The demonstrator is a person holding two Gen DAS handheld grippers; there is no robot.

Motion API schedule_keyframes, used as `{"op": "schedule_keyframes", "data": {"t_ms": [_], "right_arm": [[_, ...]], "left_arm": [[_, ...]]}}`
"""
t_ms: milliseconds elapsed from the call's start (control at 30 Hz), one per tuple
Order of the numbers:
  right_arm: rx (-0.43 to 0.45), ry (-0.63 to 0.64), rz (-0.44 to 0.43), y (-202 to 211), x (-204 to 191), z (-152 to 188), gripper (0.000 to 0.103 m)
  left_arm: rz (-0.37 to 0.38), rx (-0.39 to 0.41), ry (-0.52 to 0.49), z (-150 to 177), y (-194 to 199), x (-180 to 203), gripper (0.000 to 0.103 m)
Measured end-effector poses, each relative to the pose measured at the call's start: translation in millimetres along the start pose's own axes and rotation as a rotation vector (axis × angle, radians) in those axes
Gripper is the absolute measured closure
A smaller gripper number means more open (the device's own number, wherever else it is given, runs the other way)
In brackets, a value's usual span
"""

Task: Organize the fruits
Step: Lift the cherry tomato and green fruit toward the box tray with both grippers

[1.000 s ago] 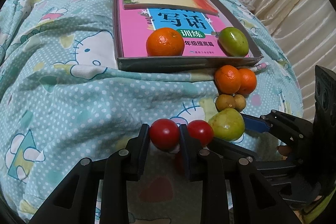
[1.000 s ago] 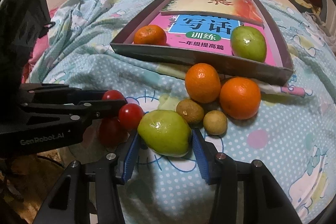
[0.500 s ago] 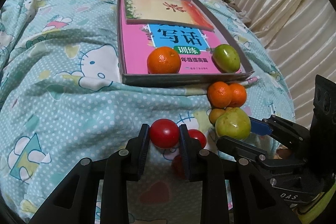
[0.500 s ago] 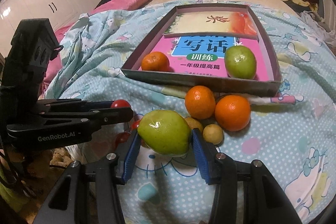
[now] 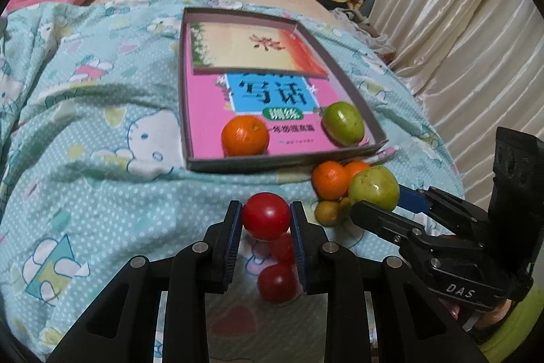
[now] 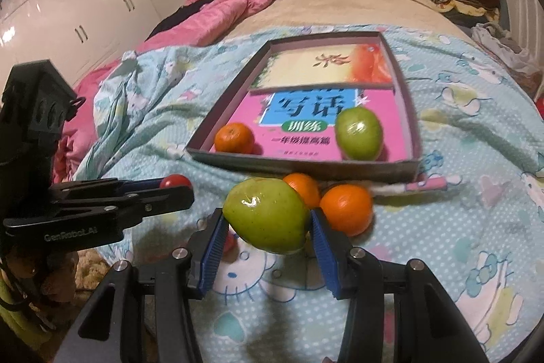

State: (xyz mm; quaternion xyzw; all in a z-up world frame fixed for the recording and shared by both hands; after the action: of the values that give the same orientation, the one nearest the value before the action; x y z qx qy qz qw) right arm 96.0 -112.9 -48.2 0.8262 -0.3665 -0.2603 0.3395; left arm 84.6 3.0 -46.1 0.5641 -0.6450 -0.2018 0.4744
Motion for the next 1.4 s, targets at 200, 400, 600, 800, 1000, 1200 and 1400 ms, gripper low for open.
{"op": "schedule_keyframes", "data": {"t_ms": [200, 400, 600, 800, 1000, 1200, 1400], "right_arm": [[0.037, -0.032, 0.031, 8, 16, -7, 0.054], [0.072, -0.042, 0.065, 15, 26, -13, 0.054], [0.099, -0.054, 0.100, 20, 36, -18, 0.054], [0.121, -0.079, 0.137, 24, 51, -23, 0.054], [0.143, -0.065, 0.190, 27, 58, -30, 0.054], [0.148, -0.074, 0.238, 26, 70, -35, 0.054], [0.124, -0.066, 0.277, 17, 76, -37, 0.054]], "left_arm": [[0.003, 0.025, -0.006, -11, 2, 7, 0.074], [0.001, 0.038, -0.010, -17, 2, 12, 0.074], [0.003, 0.049, -0.023, -23, 0, 20, 0.074], [0.001, 0.060, -0.040, -29, -3, 29, 0.074], [-0.003, 0.067, -0.051, -35, -10, 35, 0.074], [-0.016, 0.072, -0.073, -40, -21, 41, 0.074], [-0.021, 0.067, -0.073, -47, -34, 45, 0.074]]}}
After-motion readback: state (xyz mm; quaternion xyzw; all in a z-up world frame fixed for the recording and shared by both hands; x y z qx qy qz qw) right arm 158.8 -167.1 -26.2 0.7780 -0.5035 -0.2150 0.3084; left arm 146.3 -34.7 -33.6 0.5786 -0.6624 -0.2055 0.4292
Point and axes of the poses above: each gripper's, at about its wrist camera, not at the fingertips, and y roughly against the way its jaws point, x to its right, z to its underside, the point moved 5 cm from there along -y, roughly the way its jaws point, and after that the axes turned 7 degrees about y, right-handed, at the moved point
